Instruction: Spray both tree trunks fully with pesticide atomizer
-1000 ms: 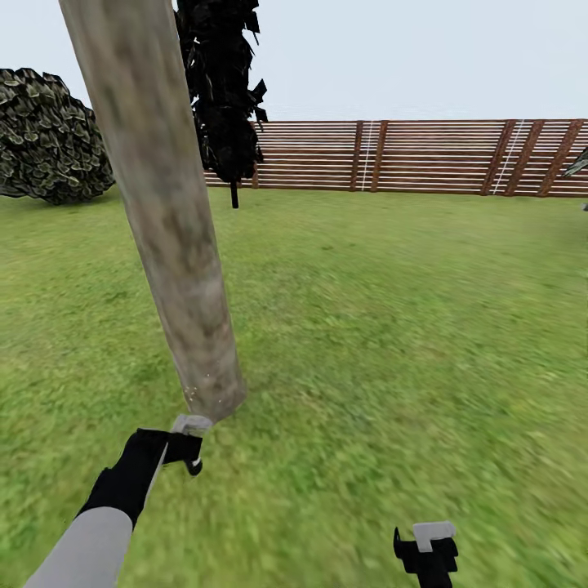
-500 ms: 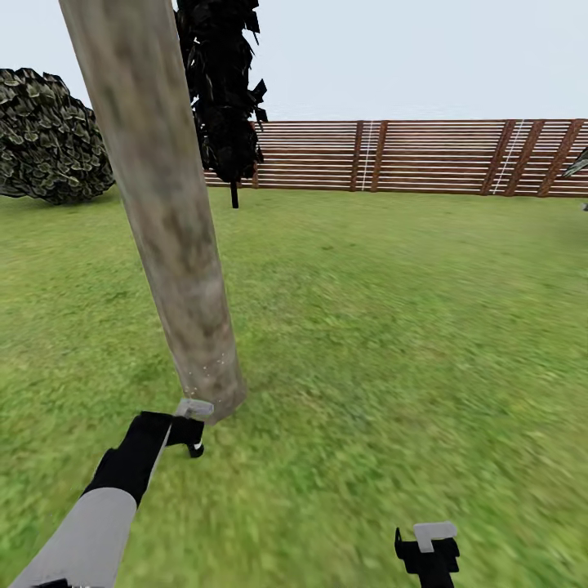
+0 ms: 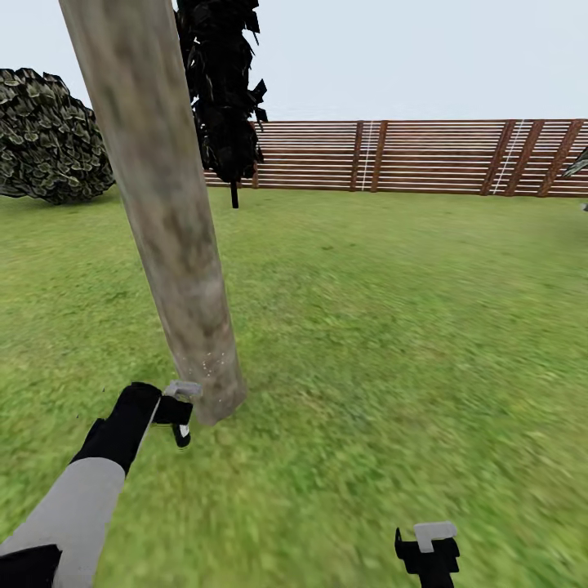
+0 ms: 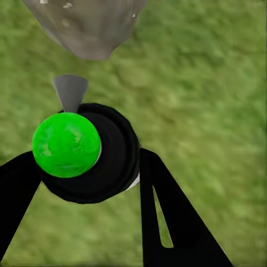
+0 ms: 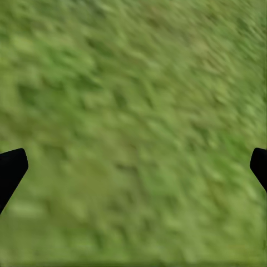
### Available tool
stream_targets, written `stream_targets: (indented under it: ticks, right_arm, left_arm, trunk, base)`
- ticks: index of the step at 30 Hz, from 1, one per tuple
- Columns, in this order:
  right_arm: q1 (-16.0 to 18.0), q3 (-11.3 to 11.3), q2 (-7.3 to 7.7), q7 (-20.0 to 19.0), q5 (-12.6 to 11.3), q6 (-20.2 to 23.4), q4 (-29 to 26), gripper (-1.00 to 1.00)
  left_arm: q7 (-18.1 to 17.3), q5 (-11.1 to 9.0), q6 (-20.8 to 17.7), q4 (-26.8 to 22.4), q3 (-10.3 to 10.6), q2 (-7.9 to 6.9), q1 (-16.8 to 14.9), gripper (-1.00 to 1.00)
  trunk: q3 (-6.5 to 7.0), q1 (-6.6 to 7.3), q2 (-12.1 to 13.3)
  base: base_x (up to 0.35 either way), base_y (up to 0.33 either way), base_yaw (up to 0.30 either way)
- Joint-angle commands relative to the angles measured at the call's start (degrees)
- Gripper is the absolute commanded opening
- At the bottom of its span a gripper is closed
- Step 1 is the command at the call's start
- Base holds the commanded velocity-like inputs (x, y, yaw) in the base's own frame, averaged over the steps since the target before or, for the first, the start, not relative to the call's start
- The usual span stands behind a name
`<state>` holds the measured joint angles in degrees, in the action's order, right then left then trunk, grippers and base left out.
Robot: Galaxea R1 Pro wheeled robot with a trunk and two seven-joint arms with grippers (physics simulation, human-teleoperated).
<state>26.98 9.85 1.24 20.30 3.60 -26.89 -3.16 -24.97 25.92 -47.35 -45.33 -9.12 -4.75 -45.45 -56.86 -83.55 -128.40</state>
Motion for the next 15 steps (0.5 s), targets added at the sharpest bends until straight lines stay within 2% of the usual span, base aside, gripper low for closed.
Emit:
stream_targets:
  ticks: [1,3,5,7,10,11,15]
  right_arm:
    - [0.0,0.0,-0.01,0.0,0.0,0.0,0.0,1.0]
    - [0.0,0.0,0.06,0.0,0.0,0.0,0.0,1.0]
    - [0.0,0.0,0.04,0.0,0.0,0.0,0.0,1.0]
    - [0.0,0.0,0.03,0.0,0.0,0.0,0.0,1.0]
    - [0.0,0.0,0.01,0.0,0.0,0.0,0.0,1.0]
    - [0.0,0.0,0.02,0.0,0.0,0.0,0.0,1.0]
    - [0.0,0.0,0.07,0.0,0.0,0.0,0.0,1.0]
  left_arm:
    - [-0.1,0.1,-1.1,0.0,0.2,-1.1,-1.6,-1.0]
    - [-0.1,-0.2,-1.5,0.3,0.0,-5.0,-2.9,-1.0]
    - [-0.7,-0.3,-1.6,0.4,0.0,-6.53,-3.0,-1.0]
    - [-2.5,-0.3,-1.6,0.3,0.2,-6.47,-2.9,-1.0]
    - [-3.6,0.0,-1.6,0.2,0.5,-3.53,-3.2,-1.0]
    - [-3.7,-0.1,-1.6,0.1,0.6,-2.54,-4.2,-1.0]
    - [-3.8,0.0,-1.7,0.5,0.6,-3.28,-7.6,-1.0]
  trunk:
    - [0.0,0.0,0.0]
    - [0.0,0.0,0.0]
    - [0.0,0.0,0.0]
    - [0.0,0.0,0.0]
    - [0.0,0.0,0.0]
    - [0.0,0.0,0.0]
    - [0.0,0.0,0.0]
  base:
    - [0.0,0.0,0.0]
    - [0.0,0.0,0.0]
    - [0.0,0.0,0.0]
    - [0.0,0.0,0.0]
    - [0.0,0.0,0.0]
    - [0.0,0.0,0.0]
    - [0.0,0.0,0.0]
